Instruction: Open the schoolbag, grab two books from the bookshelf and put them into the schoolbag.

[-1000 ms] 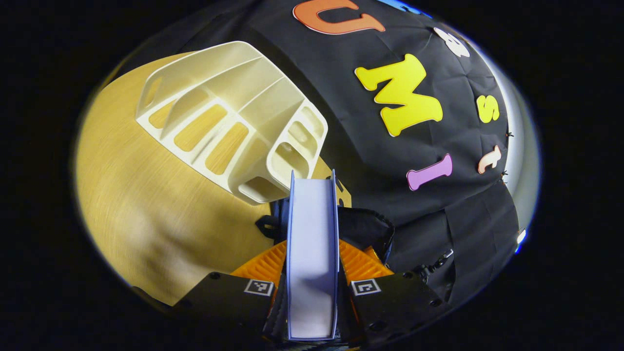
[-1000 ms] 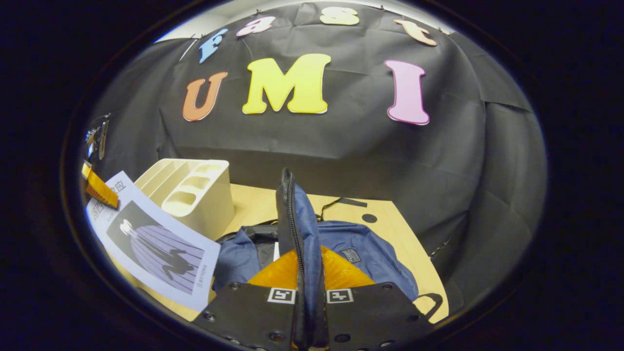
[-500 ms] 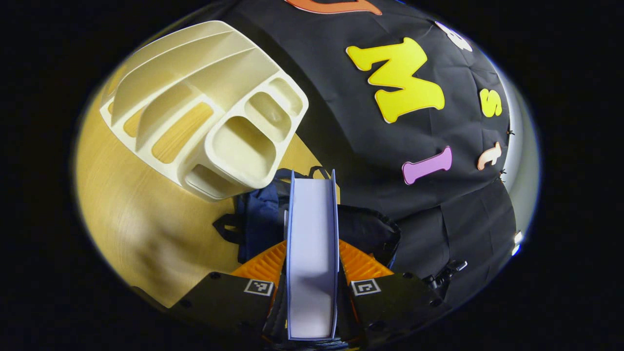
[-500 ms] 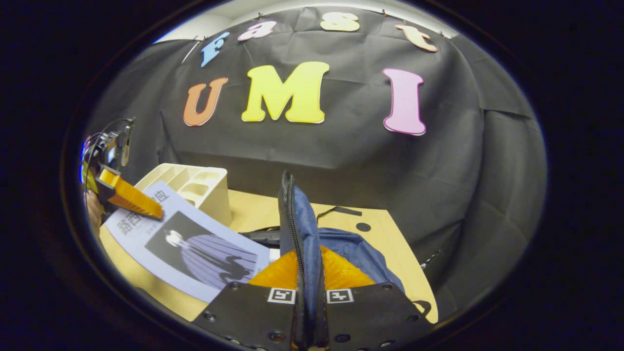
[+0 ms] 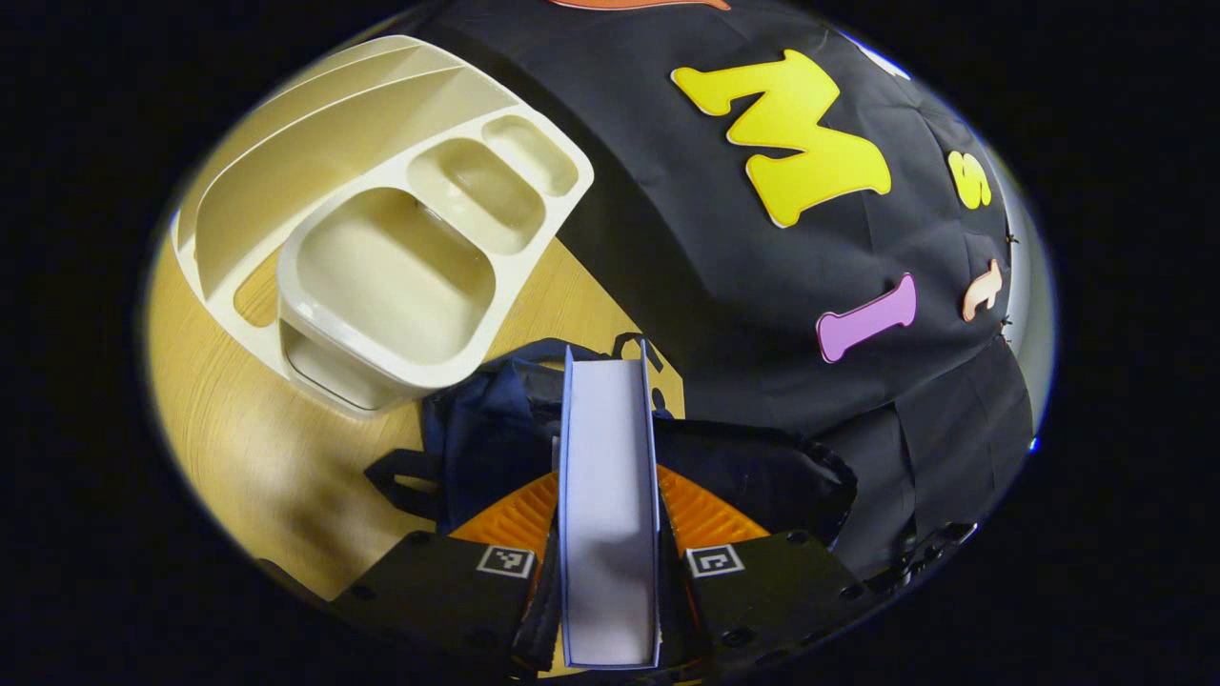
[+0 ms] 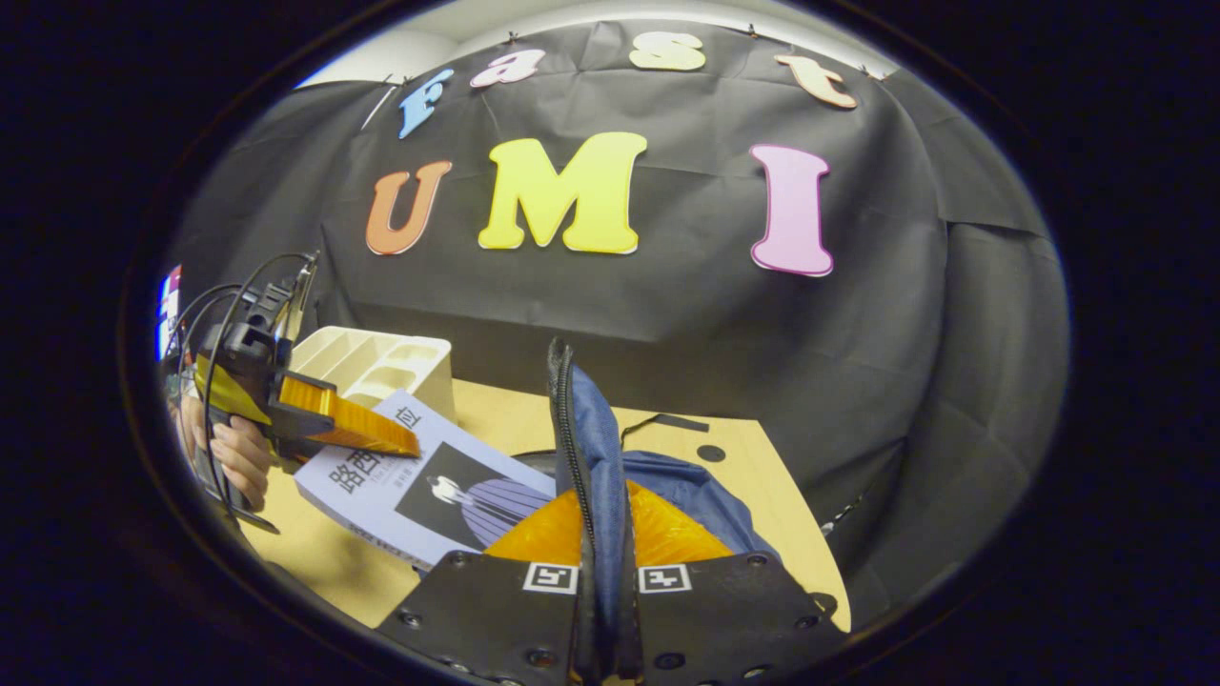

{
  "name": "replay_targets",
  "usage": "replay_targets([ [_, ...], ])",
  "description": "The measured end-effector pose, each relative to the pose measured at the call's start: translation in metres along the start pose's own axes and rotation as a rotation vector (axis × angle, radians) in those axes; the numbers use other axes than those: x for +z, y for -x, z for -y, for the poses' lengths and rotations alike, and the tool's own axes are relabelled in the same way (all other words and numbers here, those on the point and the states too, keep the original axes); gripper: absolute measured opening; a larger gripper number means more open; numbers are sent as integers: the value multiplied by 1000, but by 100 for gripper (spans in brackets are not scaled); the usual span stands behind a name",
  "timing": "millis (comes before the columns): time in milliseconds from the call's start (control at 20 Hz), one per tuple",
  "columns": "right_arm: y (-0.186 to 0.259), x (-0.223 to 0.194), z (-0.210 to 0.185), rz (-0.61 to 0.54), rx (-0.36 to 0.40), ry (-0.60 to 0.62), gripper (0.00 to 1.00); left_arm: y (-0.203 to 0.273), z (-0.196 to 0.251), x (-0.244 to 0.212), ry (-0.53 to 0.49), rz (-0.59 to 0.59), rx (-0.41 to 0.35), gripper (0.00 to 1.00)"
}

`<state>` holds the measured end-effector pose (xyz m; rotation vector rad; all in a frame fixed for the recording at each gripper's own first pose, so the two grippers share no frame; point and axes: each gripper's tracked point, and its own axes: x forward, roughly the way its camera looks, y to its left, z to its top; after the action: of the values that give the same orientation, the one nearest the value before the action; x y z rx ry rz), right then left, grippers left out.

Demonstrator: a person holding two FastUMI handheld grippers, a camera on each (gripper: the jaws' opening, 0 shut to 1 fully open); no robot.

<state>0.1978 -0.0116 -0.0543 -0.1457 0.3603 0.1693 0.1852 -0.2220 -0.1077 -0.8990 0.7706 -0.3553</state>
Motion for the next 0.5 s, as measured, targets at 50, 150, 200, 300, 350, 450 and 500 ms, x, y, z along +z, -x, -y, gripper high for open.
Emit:
replay_targets([
  [50,0,1,-2,5,5,-2,8,-3,0,-1,-11,15,0,44],
  [150,2,3,-5,15,13,-8,8,-9,0,-4,-33,45,0,44],
  [200,2,3,-7,18,20,-12,8,-11,1,-6,-41,58,0,44],
  [300,2,2,-14,22,35,-13,8,-17,2,-10,-69,87,2,43],
  [350,3,2,-15,25,39,-11,8,-22,4,-13,-80,97,1,43],
  [450,4,4,-17,36,48,-13,8,-31,8,-19,-111,110,-3,44],
  [500,6,6,-17,42,48,-11,8,-37,10,-22,-113,114,-11,44],
])
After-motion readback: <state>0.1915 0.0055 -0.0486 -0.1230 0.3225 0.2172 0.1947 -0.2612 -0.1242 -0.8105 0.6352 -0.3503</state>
